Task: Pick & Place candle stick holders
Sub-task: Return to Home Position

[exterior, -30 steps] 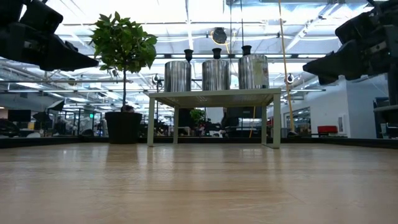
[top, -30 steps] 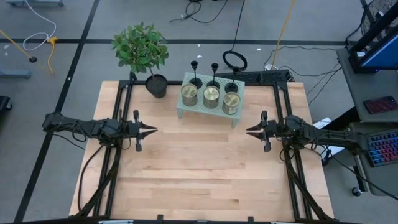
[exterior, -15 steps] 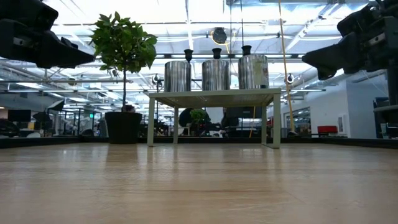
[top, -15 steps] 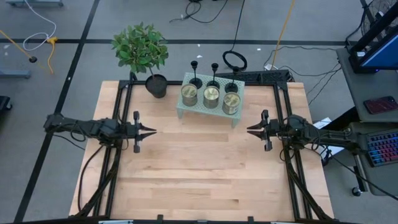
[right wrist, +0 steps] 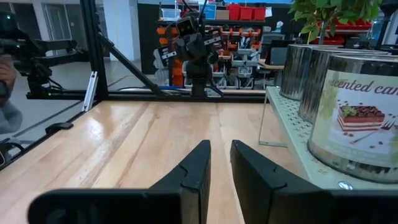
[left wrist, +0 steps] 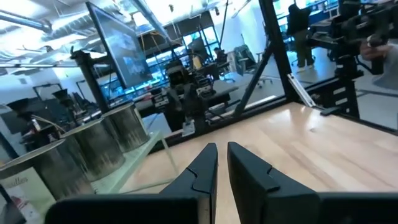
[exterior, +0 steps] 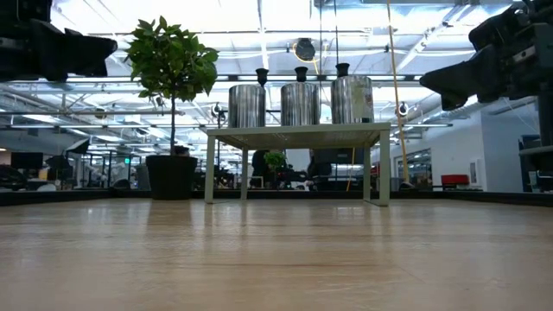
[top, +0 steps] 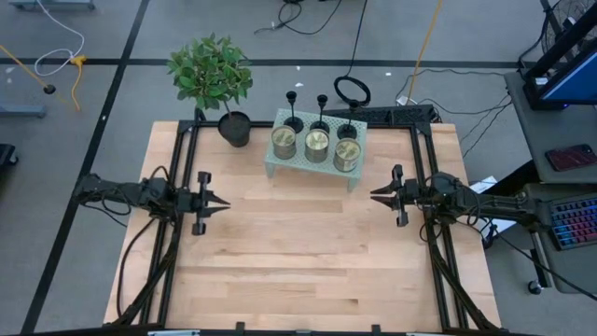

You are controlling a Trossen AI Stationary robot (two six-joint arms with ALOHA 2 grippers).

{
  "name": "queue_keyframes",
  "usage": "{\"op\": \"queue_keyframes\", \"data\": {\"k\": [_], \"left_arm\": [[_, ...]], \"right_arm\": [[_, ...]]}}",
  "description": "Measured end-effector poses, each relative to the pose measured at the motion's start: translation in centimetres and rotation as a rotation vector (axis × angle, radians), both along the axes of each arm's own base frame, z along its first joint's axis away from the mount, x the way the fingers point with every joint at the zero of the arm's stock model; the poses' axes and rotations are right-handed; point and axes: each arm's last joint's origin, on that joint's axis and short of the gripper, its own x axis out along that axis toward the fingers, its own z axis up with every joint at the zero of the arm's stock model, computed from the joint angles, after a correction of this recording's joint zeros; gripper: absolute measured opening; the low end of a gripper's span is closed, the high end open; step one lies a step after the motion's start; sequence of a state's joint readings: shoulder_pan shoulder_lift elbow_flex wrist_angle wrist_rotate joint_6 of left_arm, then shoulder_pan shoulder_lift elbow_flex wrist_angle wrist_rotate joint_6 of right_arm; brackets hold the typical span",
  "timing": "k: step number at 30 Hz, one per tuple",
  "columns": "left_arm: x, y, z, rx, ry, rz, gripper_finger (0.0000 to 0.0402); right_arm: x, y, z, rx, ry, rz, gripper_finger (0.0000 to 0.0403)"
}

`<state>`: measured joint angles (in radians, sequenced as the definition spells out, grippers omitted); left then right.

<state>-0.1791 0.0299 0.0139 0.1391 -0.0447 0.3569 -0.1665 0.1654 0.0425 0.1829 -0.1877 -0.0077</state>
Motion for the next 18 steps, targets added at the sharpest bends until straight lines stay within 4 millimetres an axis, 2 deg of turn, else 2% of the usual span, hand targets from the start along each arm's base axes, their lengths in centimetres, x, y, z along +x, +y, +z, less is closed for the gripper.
{"op": "queue_keyframes", "data": {"k": [6, 13, 18], "left_arm": [[0.04, 0.07, -0.39, -0.044, 0.048, 0.02, 0.0042], [0.08, 0.4, -0.69, -0.203, 0.087, 0.124, 0.0042], [0.09, 0.49, -0.68, -0.21, 0.084, 0.154, 0.0042]], "right_arm": [[0.0, 0.0, 0.0, 0.014, 0.0, 0.001, 0.0055], [0.0, -0.01, 0.0, 0.012, 0.0, -0.002, 0.0055], [0.0, -0.01, 0.23, -0.039, -0.024, -0.004, 0.0055]]}}
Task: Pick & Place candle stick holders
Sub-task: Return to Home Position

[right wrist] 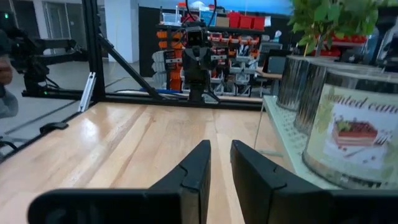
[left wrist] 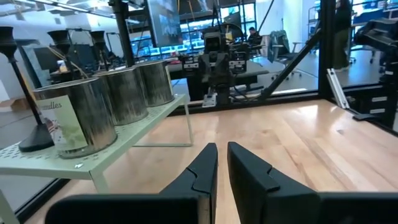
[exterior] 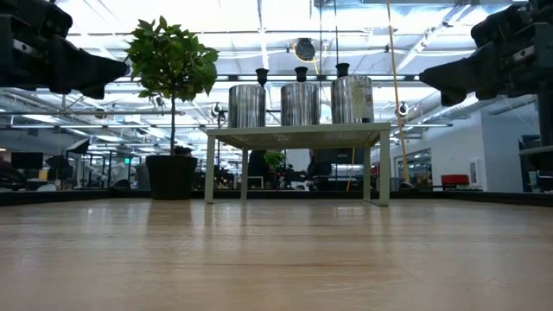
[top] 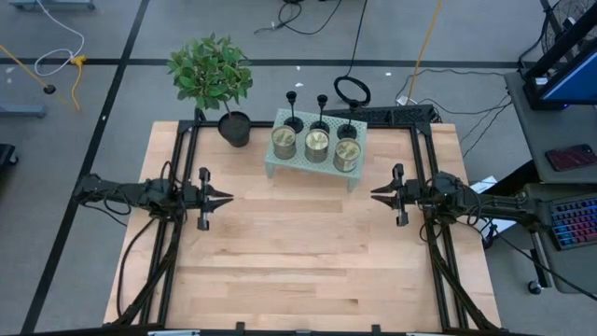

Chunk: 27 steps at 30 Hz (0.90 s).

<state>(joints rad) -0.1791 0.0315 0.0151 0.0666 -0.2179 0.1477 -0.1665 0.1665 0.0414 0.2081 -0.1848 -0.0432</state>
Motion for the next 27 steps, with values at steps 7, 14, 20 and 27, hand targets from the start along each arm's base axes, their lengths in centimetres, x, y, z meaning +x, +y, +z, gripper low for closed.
{"op": "queue_keyframes", "data": {"k": [7, 14, 20, 27], "left_arm": [[0.0, 0.02, -0.04, -0.021, 0.005, 0.007, 0.0042], [0.0, 0.06, -0.04, -0.011, 0.008, 0.019, 0.0043], [0.0, 0.06, -0.04, 0.001, 0.009, 0.02, 0.0055], [-0.02, 0.21, -0.04, 0.035, 0.011, 0.074, 0.013]], "right_arm": [[0.0, 0.0, 0.04, -0.05, -0.005, -0.002, 0.0055], [0.02, 0.0, 0.02, -0.077, -0.003, -0.004, 0.0055], [0.12, -0.02, -0.11, -0.058, 0.011, -0.003, 0.0055], [0.34, -0.12, -0.35, 0.012, 0.04, -0.022, 0.0079]]}}
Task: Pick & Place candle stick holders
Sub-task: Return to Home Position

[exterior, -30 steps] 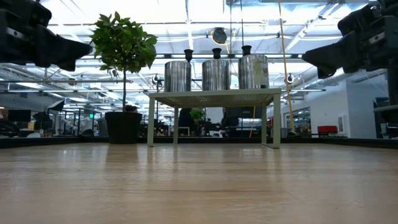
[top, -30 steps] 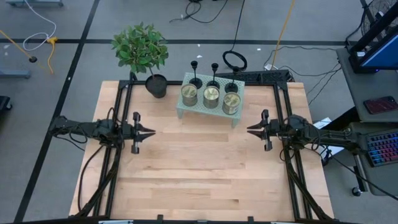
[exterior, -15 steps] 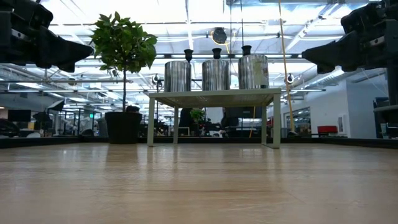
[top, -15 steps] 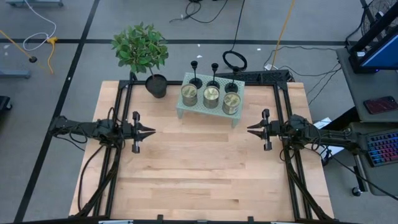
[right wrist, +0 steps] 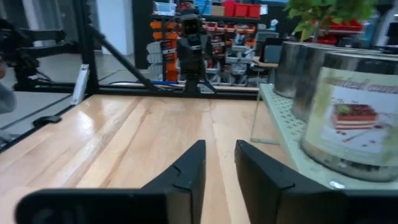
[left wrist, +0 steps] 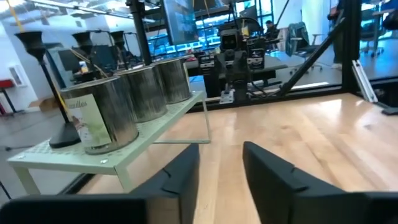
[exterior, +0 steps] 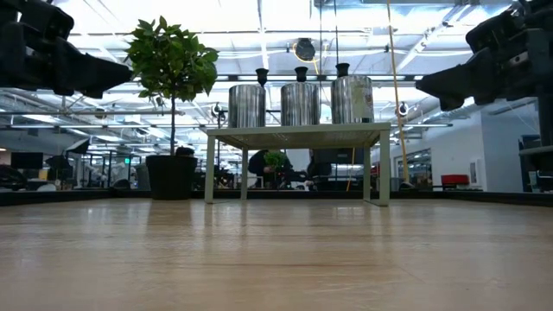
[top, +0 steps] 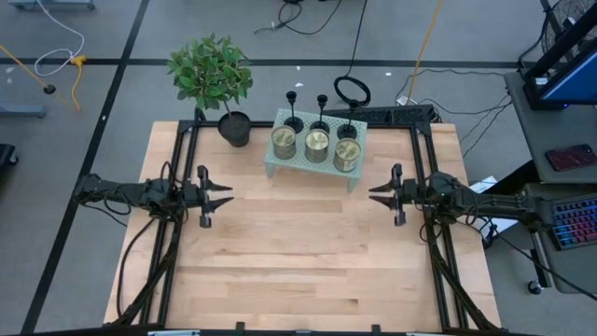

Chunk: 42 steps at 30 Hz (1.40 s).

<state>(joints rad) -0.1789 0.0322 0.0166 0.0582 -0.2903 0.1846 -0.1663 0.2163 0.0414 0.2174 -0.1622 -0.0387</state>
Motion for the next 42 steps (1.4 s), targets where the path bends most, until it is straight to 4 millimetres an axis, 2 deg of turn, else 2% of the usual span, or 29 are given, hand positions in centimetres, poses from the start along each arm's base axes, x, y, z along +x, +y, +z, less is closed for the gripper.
{"op": "queue_keyframes", "data": {"k": [5, 11, 42], "left_arm": [[0.0, 0.0, 0.0, 0.019, 0.002, 0.0, 0.0165], [0.0, 0.0, 0.06, -0.022, -0.009, -0.002, 0.0174], [0.0, -0.01, 0.11, -0.034, -0.016, -0.004, 0.017]], "right_arm": [[0.09, -0.13, 0.05, -0.006, -0.004, -0.038, 0.0122], [0.09, -0.12, 0.05, -0.055, -0.003, -0.035, 0.015], [0.09, -0.11, 0.04, -0.053, -0.003, -0.031, 0.0152]]}}
